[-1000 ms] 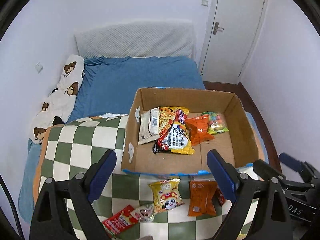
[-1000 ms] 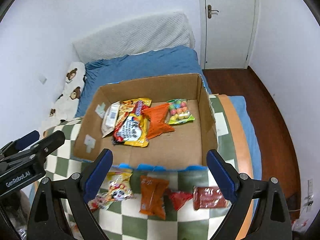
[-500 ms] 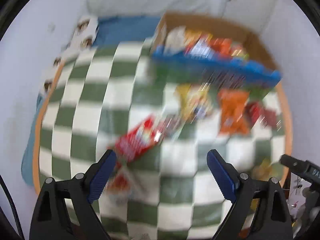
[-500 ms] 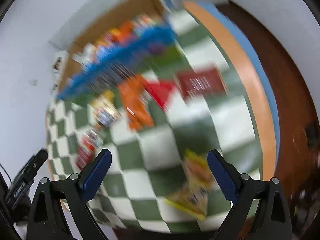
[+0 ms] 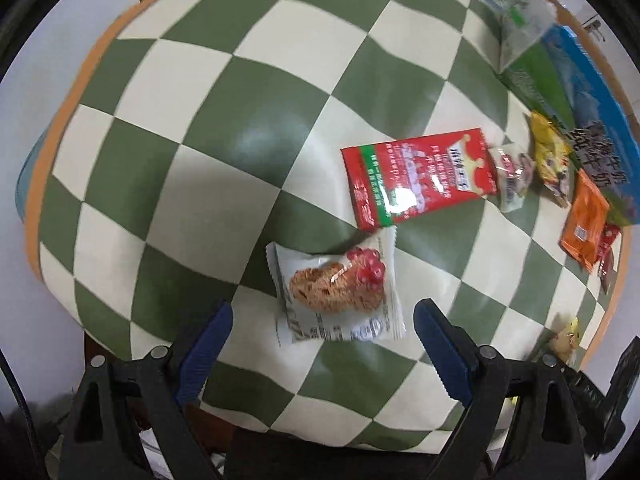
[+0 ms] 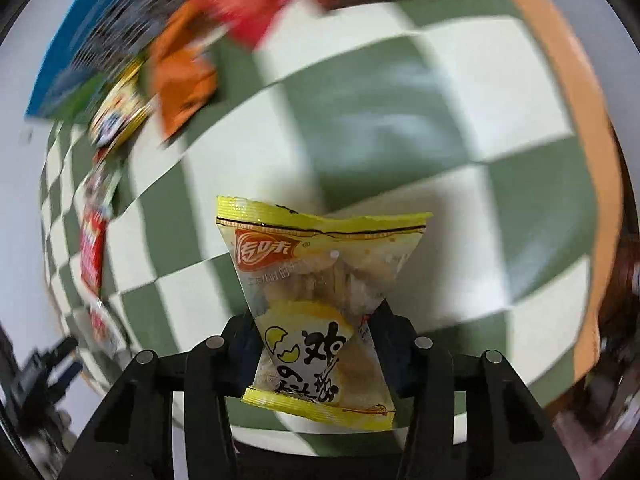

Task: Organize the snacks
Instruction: 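Grasp the cookie packet with left tool while right tool grasps yellow chip bag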

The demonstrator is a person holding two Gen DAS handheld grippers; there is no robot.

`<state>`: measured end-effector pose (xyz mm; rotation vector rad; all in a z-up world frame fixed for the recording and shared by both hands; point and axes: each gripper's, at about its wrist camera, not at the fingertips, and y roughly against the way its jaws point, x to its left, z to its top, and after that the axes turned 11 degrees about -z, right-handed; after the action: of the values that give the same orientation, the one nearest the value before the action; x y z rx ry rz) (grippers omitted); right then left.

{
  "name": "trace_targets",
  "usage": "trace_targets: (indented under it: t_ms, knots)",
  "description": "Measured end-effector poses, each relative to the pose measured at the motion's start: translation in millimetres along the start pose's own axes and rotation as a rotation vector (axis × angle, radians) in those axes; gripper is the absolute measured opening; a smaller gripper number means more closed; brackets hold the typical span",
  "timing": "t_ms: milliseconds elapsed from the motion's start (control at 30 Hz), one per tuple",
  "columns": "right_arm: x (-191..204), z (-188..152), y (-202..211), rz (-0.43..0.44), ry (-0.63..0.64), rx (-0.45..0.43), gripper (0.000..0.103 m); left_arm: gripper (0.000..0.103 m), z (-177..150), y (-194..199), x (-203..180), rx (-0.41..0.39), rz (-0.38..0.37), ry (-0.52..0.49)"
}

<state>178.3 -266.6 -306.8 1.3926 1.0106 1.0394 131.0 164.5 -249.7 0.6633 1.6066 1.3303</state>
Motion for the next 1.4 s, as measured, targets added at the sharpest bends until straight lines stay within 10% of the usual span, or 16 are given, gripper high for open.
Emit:
trace_targets:
  t_ms: [167, 300, 433, 700, 933, 1067, 1400]
  knots:
    - [43, -4, -2, -0.004, 0.143, 0.004, 0.051, 0.093, -6, -11, -33, 0.036, 0.026, -0.295]
    - [58, -7, -2, -0.011, 0.204, 0.026, 0.051, 0.093, -32, -34, -65, 0.094, 0.231, -0.668]
    - [69, -3, -3, -0.020, 0.229, 0.038, 0.051, 0.093, -39, -69, -73, 0.193, 0.338, -0.797]
    - [66, -1, 0, -0.009, 0.220, 0.041, 0.051, 0.093, 9, -65, -40, 0.163, 0.117, -0.356]
    - [50, 0, -8, 0.059, 0.130, 0.102, 0.057, 0.093, -12, -90, -29, 0.223, 0.129, -0.380]
    - [54, -2, -11, 0.050, 0.145, 0.093, 0.057, 0.050, -23, -82, -25, 0.152, 0.084, -0.295]
    - [68, 0, 5, -0.052, 0.300, -0.008, 0.042, 0.048, -79, -98, -97, 0.157, -0.079, -0.231]
